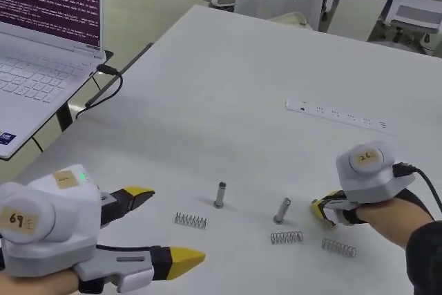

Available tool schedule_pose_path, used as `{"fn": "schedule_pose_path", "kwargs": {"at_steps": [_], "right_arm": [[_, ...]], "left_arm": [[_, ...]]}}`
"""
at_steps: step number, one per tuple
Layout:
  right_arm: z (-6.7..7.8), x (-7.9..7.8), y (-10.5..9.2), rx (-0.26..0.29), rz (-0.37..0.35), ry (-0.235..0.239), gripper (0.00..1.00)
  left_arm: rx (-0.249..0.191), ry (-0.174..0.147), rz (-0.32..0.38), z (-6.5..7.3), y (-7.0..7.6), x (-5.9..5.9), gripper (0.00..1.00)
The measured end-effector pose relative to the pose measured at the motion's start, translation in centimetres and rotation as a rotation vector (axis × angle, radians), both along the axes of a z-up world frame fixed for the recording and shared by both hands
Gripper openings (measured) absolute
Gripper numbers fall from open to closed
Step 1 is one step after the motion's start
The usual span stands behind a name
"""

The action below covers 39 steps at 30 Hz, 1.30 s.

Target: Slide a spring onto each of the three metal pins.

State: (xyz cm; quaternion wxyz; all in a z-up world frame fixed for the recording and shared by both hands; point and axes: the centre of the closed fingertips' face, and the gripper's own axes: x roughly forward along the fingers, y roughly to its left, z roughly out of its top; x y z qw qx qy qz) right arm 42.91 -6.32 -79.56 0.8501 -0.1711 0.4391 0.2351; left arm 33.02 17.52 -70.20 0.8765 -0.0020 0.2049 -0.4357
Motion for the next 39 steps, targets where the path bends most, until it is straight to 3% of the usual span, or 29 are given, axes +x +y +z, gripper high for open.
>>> {"fn": "schedule_pose_path", "kwargs": {"at_steps": [11,19,21,23,26,39], "right_arm": [[0.1,-0.4,0.0,0.006,-0.011,0.012,0.06],[1.0,-0.6,0.0,0.025,-0.017,-0.011,0.04],[1.3,-0.2,-0.1,0.009,-0.01,-0.031,0.0],[1.2,-0.4,-0.1,0.003,-0.001,-0.016,0.0],[0.7,-0.5,-0.1,0.003,-0.004,0.001,0.1],[-0.1,0.0,-0.1,-0.012,0.005,0.037,0.08]], "left_arm": [[-0.005,-0.002,0.002,0.1,0.0,0.0,0.73],[-0.007,-0.006,-0.003,0.3,-0.1,-0.1,0.72],[-0.008,-0.007,-0.004,0.3,-0.2,-0.1,0.72],[-0.011,-0.008,-0.004,0.3,-0.1,-0.1,0.72],[-0.011,-0.008,-0.004,0.3,-0.1,-0.1,0.72],[-0.012,-0.004,0.002,0.3,0.1,-0.1,0.72]]}}
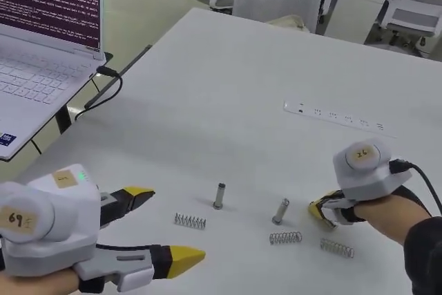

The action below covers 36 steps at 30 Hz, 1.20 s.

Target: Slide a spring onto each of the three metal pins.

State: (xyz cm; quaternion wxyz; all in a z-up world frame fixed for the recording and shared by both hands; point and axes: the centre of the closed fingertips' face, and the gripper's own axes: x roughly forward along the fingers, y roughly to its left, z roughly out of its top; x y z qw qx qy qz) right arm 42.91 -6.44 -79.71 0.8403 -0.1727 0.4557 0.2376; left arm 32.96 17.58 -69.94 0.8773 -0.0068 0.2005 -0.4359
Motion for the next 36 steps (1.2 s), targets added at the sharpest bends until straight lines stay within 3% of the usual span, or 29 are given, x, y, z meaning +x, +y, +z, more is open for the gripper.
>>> {"fn": "schedule_pose_path", "kwargs": {"at_steps": [17,36], "right_arm": [[0.2,-0.6,0.2,-0.009,0.005,-0.002,0.05],[2.6,-1.9,-0.7,0.03,-0.042,-0.073,0.05]], "left_arm": [[-0.001,0.002,0.005,0.0,0.1,-0.1,0.72],[-0.008,-0.012,-0.017,0.5,-0.5,-0.3,0.72]]}}
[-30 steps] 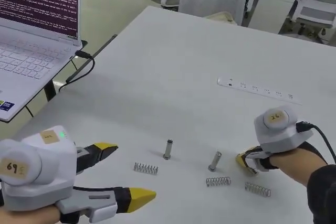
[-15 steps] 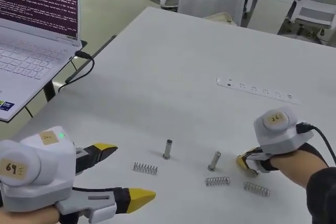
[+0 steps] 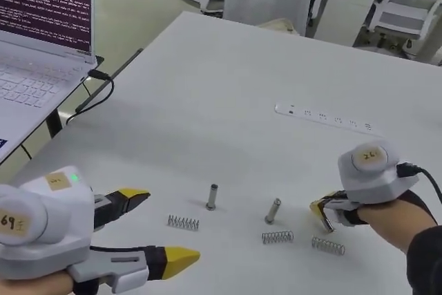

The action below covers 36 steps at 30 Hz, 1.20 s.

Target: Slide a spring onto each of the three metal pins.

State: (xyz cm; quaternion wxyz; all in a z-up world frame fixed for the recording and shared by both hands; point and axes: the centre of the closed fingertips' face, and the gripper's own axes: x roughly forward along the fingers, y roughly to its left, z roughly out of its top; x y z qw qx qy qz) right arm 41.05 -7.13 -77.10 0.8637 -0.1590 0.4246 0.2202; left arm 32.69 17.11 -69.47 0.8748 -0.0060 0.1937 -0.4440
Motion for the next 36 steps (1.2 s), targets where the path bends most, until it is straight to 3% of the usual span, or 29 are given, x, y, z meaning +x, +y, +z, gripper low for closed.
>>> {"fn": "schedule_pose_path", "kwargs": {"at_steps": [14,36], "right_arm": [[1.5,-1.2,-0.5,0.024,-0.035,-0.047,0.05],[2.1,-2.5,-0.5,0.111,-0.102,-0.11,0.05]], "left_arm": [[-0.003,-0.017,-0.02,0.6,-0.4,-0.4,0.72],[0.0,-0.025,-0.043,0.9,-0.8,-0.7,0.72]]}}
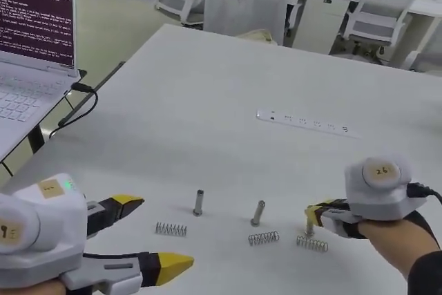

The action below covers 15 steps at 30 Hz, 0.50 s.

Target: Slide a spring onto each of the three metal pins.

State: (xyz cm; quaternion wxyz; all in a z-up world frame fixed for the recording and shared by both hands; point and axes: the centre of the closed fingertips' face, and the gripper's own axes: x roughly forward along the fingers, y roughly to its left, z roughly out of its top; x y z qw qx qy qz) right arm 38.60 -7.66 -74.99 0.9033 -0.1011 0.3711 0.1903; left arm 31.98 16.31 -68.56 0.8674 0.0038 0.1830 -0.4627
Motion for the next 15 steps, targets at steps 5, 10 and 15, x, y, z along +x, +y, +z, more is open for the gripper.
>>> {"fn": "schedule_pose_path", "kwargs": {"at_steps": [5,10,15], "right_arm": [[0.17,-0.43,-0.12,0.017,-0.02,-0.019,0.05],[0.25,-0.85,-0.19,0.032,-0.034,-0.02,0.05],[0.27,-1.06,-0.14,0.031,-0.04,-0.024,0.05]], "left_arm": [[0.0,-0.002,-0.003,0.05,-0.05,-0.06,0.71],[0.003,-0.003,-0.008,0.1,-0.17,-0.21,0.71],[0.005,-0.004,-0.01,0.13,-0.18,-0.31,0.72]]}}
